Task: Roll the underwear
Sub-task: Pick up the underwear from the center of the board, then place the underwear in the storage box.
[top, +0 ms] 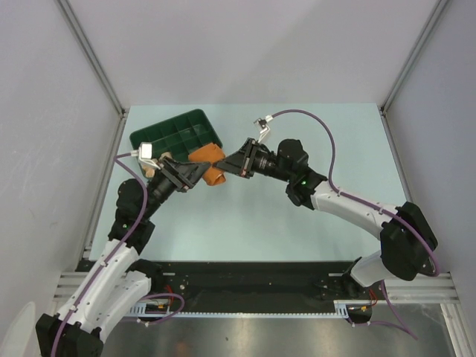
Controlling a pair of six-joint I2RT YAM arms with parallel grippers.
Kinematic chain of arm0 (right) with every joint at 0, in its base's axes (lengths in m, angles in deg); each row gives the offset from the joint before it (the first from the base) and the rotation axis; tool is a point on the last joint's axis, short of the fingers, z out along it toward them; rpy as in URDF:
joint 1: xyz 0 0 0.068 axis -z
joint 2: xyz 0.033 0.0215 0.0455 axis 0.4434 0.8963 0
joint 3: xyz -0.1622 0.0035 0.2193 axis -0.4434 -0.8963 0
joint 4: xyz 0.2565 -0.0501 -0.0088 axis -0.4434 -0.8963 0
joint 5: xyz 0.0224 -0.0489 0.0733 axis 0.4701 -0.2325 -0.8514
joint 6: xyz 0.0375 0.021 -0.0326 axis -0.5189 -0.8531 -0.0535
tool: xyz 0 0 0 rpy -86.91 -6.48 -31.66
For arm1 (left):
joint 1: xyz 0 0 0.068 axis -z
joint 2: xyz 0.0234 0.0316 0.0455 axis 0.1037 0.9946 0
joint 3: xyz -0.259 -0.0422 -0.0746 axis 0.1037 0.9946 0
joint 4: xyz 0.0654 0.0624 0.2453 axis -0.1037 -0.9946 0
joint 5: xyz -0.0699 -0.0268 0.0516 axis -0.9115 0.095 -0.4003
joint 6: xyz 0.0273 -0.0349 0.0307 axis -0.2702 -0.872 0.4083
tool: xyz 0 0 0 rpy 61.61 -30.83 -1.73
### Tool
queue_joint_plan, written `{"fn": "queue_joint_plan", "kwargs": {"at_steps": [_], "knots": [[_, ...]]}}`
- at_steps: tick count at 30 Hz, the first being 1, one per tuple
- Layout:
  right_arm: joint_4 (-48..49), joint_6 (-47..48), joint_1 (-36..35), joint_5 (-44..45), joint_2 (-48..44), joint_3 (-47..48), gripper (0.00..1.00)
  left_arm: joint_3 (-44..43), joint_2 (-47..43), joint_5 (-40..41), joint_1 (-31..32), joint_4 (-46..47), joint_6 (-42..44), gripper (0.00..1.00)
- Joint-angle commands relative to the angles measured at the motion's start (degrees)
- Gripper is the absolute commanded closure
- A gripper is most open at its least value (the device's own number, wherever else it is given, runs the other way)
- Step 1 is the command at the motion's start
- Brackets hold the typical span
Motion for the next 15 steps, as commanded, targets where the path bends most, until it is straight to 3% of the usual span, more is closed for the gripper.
{"fn": "queue_joint_plan", "kwargs": {"at_steps": [1,5,6,8,9,11,13,14,15], "knots": [[4.3,-0.7,-0.9,-1.2,0.6,0.1,1.0,0.2,0.8,-0.6,0.7,4.0,-0.9,0.38],[3.7,-0.5,-1.5,-1.0,0.6,0.1,1.0,0.5,0.6,0.1,1.0,4.8,-0.9,0.56],[3.3,-0.2,-1.5,-1.0,0.7,0.1,1.0,0.4,0.5,0.2,0.9,4.8,-0.8,0.69],[2.6,0.2,-1.6,-0.7,0.6,0.1,1.0,0.2,0.9,0.0,1.0,4.6,-0.4,0.81],[2.2,0.6,-1.5,-0.4,0.6,0.1,1.0,0.1,1.1,-0.2,1.0,4.3,-0.3,0.95],[1.5,1.0,-1.3,-0.2,0.0,0.1,0.97,-0.5,2.2,-0.8,1.0,3.7,0.1,1.0],[-1.3,3.3,0.0,0.5,-0.7,0.1,0.84,-1.4,3.3,-1.3,0.9,3.7,0.4,1.0],[-2.9,4.4,0.5,1.0,-1.2,0.1,0.72,-2.1,5.1,-1.4,0.7,3.0,2.0,1.0],[-6.6,5.6,2.0,2.0,-2.7,0.1,0.53,-3.2,6.1,-1.3,0.6,1.9,3.7,1.0]]}}
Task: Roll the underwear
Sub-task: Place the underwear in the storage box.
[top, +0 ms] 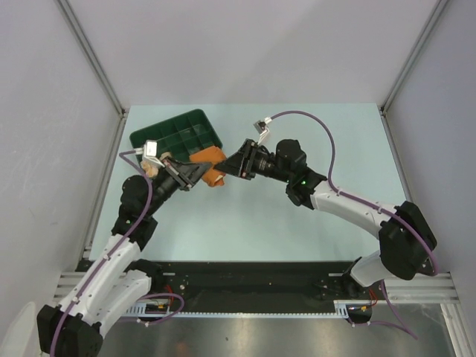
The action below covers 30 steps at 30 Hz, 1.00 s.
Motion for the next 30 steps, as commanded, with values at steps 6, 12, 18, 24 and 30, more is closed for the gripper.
{"fn": "queue_joint_plan", "kwargs": {"at_steps": [6,12,18,24,30], "knots": [[-21.8,15.2,6.5,9.2,-10.3,0.1,0.3,-15.9,18.2,-4.8,-10.0,-13.8,17.0,1.0],[-24.8,18.9,8.4,10.8,-15.7,-2.4,0.29,-27.4,33.1,-8.4,-16.9,-20.3,24.4,1.0],[-24.6,19.8,9.1,9.6,-18.5,-5.5,0.3,-37.6,46.2,-9.4,-18.2,-24.1,29.9,1.0],[-24.5,19.9,10.8,8.1,-20.8,-7.6,0.3,-44.7,55.4,-8.3,-18.5,-26.2,34.6,1.0],[-24.6,19.6,12.1,8.1,-23.1,-9.1,0.3,-46.8,62.3,-8.6,-18.7,-26.2,37.3,1.0]]}}
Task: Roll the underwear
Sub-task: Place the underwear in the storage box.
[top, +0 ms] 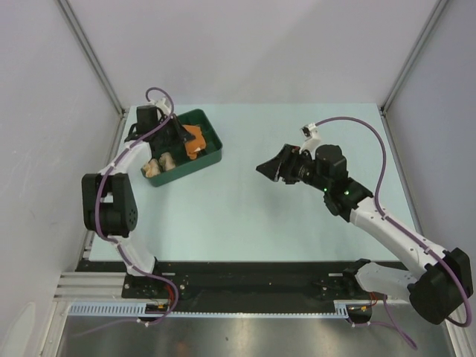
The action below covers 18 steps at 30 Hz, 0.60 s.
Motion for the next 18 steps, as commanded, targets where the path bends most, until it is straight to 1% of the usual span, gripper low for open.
{"fn": "queue_joint_plan", "kwargs": {"at_steps": [1,3,4,9,14,18], "knots": [[1.1,0.7,0.9,-0.3,-3.2,-0.6,0.3,-2.4,3.9,-1.3,-0.5,0.3,4.0,1.0],[1.0,0.4,1.0,-0.2,-3.4,-0.9,0.3,-2.6,4.7,-0.5,-0.5,0.1,4.3,1.0],[1.1,0.4,0.9,-0.1,-3.6,-1.3,0.3,-2.5,4.9,-0.3,-1.9,-0.2,4.4,1.0],[2.3,-1.0,1.0,-0.4,-4.0,-2.5,0.3,-2.3,4.8,1.7,-3.3,-1.4,4.7,1.0],[3.0,-1.5,1.0,-1.2,-3.4,-2.8,0.3,-4.4,5.6,4.6,-4.1,-5.8,7.2,1.0],[3.0,-1.6,0.9,-1.1,-3.8,-3.0,0.3,-5.6,7.0,5.2,-4.5,-8.1,8.7,1.0]]}}
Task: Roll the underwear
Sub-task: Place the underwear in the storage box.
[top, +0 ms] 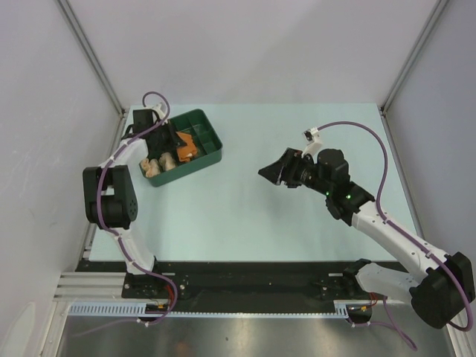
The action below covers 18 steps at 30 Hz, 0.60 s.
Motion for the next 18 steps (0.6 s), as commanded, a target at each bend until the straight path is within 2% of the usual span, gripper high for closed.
{"fn": "queue_joint_plan", "kwargs": {"at_steps": [1,18], "knots": [[2.7,-0.4,0.3,-0.5,-1.4,0.1,0.29,-3.5,1.3,2.7,-1.0,-3.0,3.9,1.0],[2.8,-1.2,0.1,-0.6,-1.3,-0.1,0.29,-6.4,3.1,10.1,-1.1,-13.2,4.8,1.0]]}}
